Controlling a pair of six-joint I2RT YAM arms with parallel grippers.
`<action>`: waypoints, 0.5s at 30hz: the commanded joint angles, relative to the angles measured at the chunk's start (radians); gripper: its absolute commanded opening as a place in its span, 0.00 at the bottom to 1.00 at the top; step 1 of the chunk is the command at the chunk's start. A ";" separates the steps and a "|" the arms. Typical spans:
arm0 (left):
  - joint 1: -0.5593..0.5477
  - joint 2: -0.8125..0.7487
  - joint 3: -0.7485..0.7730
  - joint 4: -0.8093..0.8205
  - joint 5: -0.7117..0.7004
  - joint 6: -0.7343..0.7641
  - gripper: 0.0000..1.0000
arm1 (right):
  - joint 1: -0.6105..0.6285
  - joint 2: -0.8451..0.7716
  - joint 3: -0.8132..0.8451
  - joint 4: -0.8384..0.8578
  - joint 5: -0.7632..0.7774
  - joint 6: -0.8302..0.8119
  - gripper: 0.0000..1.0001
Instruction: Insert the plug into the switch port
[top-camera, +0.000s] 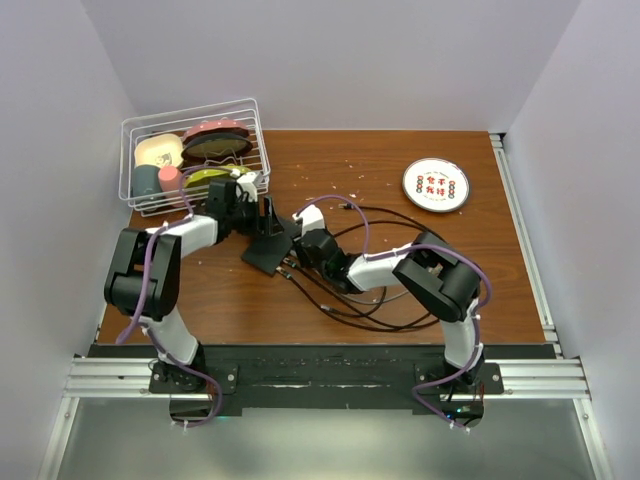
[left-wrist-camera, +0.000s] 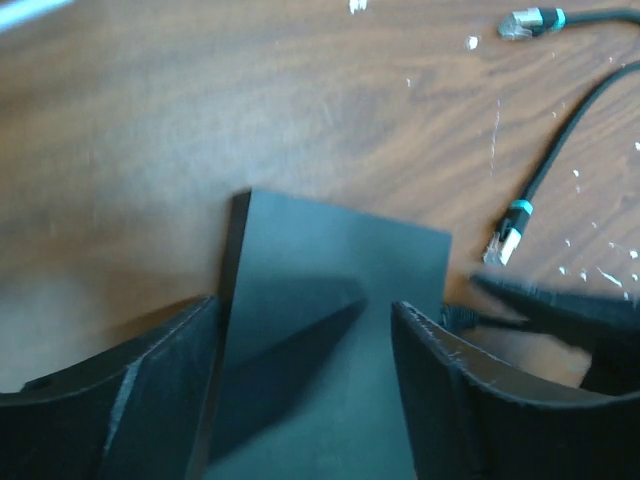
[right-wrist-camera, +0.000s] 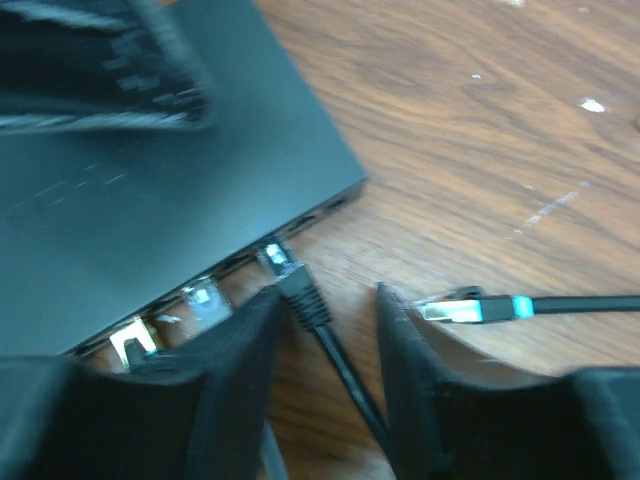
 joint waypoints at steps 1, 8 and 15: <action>-0.003 -0.134 -0.037 -0.099 -0.042 -0.068 0.77 | -0.016 -0.077 -0.014 -0.012 0.056 0.036 0.52; 0.013 -0.352 -0.099 -0.084 -0.151 -0.076 0.84 | -0.013 -0.191 -0.038 -0.063 0.042 0.049 0.62; 0.013 -0.594 -0.169 -0.031 -0.306 -0.108 0.93 | -0.011 -0.363 -0.050 -0.129 -0.012 0.049 0.71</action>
